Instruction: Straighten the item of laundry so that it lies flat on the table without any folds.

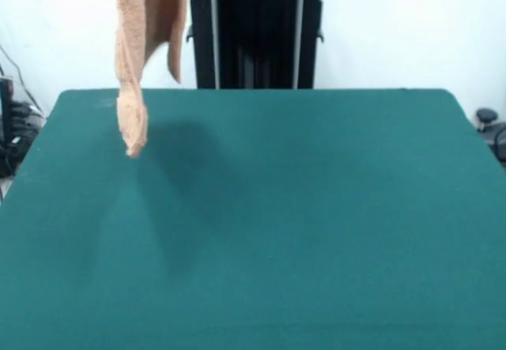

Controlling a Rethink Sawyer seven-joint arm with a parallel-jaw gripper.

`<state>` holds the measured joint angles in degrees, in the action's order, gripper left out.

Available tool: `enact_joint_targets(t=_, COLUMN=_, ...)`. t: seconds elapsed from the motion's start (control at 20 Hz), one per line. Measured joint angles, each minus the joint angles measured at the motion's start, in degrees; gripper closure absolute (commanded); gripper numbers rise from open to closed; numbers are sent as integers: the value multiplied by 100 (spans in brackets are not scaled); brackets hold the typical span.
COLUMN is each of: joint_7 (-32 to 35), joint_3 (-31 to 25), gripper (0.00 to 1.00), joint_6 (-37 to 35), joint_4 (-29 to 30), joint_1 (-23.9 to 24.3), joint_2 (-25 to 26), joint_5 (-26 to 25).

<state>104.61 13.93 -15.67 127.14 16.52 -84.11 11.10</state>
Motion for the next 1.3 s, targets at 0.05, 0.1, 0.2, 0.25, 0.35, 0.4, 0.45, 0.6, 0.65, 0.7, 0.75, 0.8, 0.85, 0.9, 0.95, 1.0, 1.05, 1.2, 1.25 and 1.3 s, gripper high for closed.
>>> enact_joint_targets(t=0.05, joint_7=0, joint_3=-15, gripper=100, joint_6=-2, joint_4=0, joint_1=-19, joint_2=-17, joint_5=-70)
enact_joint_targets(t=0.1, joint_7=0, joint_3=-22, gripper=100, joint_6=-2, joint_4=0, joint_1=-25, joint_2=-24, joint_5=-98)
enact_joint_targets(t=0.2, joint_7=0, joint_3=-48, gripper=100, joint_6=-1, joint_4=-17, joint_1=-65, joint_2=-46, joint_5=-244)
enact_joint_targets(t=0.25, joint_7=0, joint_3=-48, gripper=100, joint_6=-6, joint_4=-46, joint_1=-103, joint_2=-48, joint_5=-324)
enact_joint_targets(t=0.35, joint_7=0, joint_3=-49, gripper=100, joint_6=-75, joint_4=-151, joint_1=-212, joint_2=-48, joint_5=-523)
enact_joint_targets(t=0.4, joint_7=0, joint_3=-48, gripper=100, joint_6=-140, joint_4=-212, joint_1=-264, joint_2=-47, joint_5=-613)
enact_joint_targets(t=0.45, joint_7=0, joint_3=-49, gripper=100, joint_6=-360, joint_4=-378, joint_1=-385, joint_2=-41, joint_5=-806)
enact_joint_targets(t=0.6, joint_7=0, joint_3=-51, gripper=100, joint_6=-820, joint_4=-655, joint_1=-480, joint_2=-4, joint_5=-1004)
enact_joint_targets(t=0.65, joint_7=0, joint_3=-52, gripper=100, joint_6=-971, joint_4=-744, joint_1=-488, joint_2=25, joint_5=-1037)
enact_joint_targets(t=0.7, joint_7=0, joint_3=-53, gripper=100, joint_6=-1159, joint_4=-860, joint_1=-488, joint_2=77, joint_5=-1081)
enact_joint_targets(t=0.75, joint_7=0, joint_3=-54, gripper=100, joint_6=-1334, joint_4=-977, joint_1=-482, joint_2=142, joint_5=-1106)
enact_joint_targets(t=0.8, joint_7=0, joint_3=-55, gripper=100, joint_6=-1551, joint_4=-1149, joint_1=-475, joint_2=257, joint_5=-1125)
enact_joint_targets(t=0.85, joint_7=0, joint_3=-56, gripper=100, joint_6=-1682, joint_4=-1309, joint_1=-472, joint_2=380, joint_5=-1128)
enact_joint_targets(t=0.9, joint_7=0, joint_3=-56, gripper=100, joint_6=-1751, joint_4=-1464, joint_1=-474, joint_2=509, joint_5=-1130)
enact_joint_targets(t=0.95, joint_7=0, joint_3=-56, gripper=100, joint_6=-1820, joint_4=-1619, joint_1=-475, joint_2=637, joint_5=-1131)
enact_joint_targets(t=1.0, joint_7=0, joint_3=-57, gripper=100, joint_6=-1866, joint_4=-1795, joint_1=-479, joint_2=781, joint_5=-1137)
enact_joint_targets(t=1.05, joint_7=0, joint_3=-58, gripper=100, joint_6=-1913, joint_4=-1984, joint_1=-489, joint_2=933, joint_5=-1143)
enact_joint_targets(t=1.2, joint_7=0, joint_3=-59, gripper=100, joint_6=-2047, joint_4=-2485, joint_1=-531, joint_2=1317, joint_5=-1152)
enact_joint_targets(t=1.25, joint_7=0, joint_3=-59, gripper=100, joint_6=-2178, joint_4=-2847, joint_1=-574, joint_2=1582, joint_5=-1158)
enact_joint_targets(t=1.3, joint_7=0, joint_3=-60, gripper=100, joint_6=-2263, joint_4=-3033, joint_1=-599, joint_2=1716, joint_5=-1160)
